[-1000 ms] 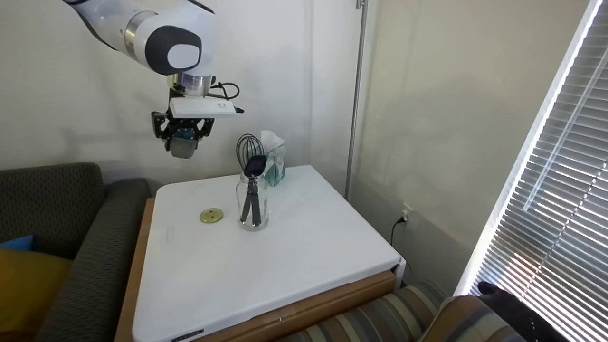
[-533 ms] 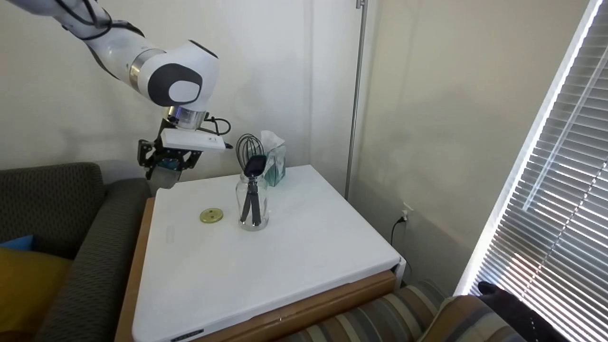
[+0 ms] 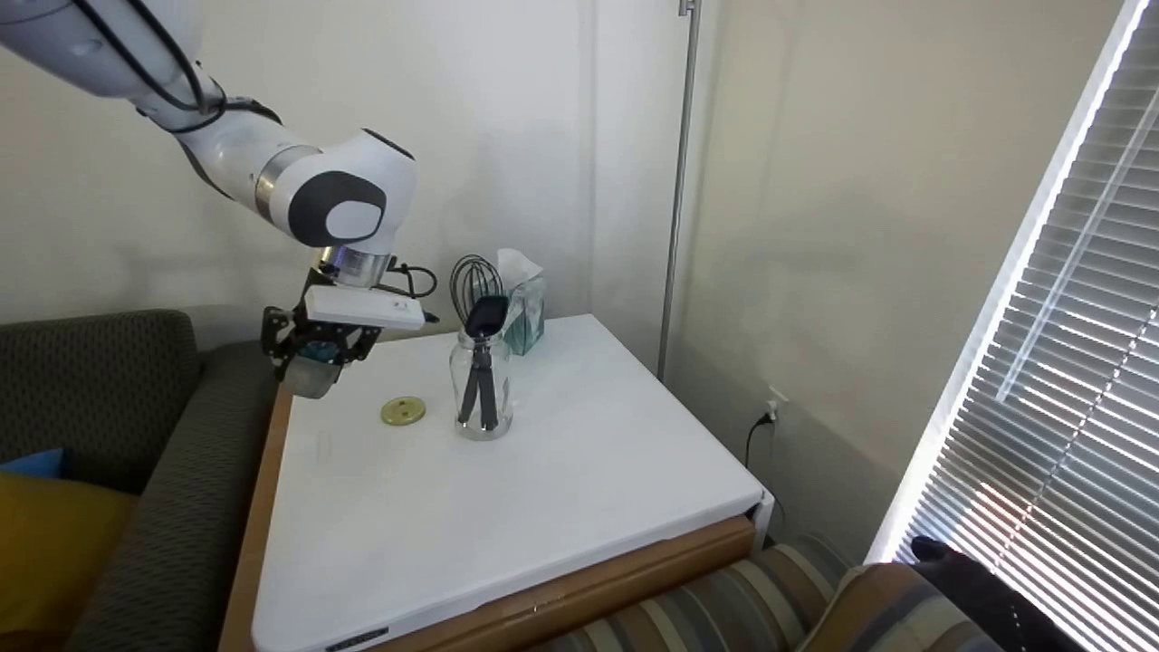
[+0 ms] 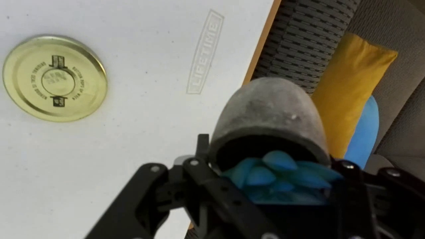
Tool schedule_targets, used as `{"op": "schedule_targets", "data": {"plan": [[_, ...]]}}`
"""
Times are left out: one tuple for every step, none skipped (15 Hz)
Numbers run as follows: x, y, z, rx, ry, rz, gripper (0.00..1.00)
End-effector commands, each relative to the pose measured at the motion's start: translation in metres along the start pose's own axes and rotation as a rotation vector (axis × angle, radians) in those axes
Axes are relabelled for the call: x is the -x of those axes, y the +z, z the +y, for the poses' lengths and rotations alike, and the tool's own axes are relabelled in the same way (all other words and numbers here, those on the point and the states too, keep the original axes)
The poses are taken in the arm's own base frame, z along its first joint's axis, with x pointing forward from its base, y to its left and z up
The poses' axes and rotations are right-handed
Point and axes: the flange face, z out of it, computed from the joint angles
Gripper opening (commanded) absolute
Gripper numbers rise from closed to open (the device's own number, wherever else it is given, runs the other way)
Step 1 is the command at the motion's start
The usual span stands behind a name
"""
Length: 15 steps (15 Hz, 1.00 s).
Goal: Move the flowerpot to the front left of side of the table
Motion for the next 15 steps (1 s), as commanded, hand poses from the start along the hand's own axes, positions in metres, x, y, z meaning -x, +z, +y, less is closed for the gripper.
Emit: {"op": "schedule_targets", "data": {"plan": [[0.003,0.014,0.017,0.043,0.044,0.007,0.43],[0.003,0.017,0.019,0.047,0.057,0.011,0.43],[0.004,0.021,0.021,0.048,0.078,0.014,0.43],[0.004,0.023,0.022,0.050,0.098,0.016,0.43],[0.004,0.026,0.023,0.051,0.119,0.022,0.43],[0.003,0.028,0.023,0.057,0.138,0.028,0.43],[0.002,0.029,0.025,0.067,0.159,0.035,0.43],[0.000,0.030,0.027,0.083,0.178,0.043,0.43],[-0.002,0.032,0.030,0.109,0.195,0.057,0.43],[-0.004,0.032,0.033,0.140,0.214,0.080,0.43],[-0.006,0.032,0.036,0.170,0.234,0.107,0.43],[-0.008,0.031,0.039,0.200,0.254,0.135,0.43],[-0.010,0.030,0.041,0.230,0.271,0.166,0.43],[-0.011,0.030,0.043,0.259,0.282,0.189,0.43],[-0.013,0.029,0.045,0.292,0.284,0.212,0.43]]}}
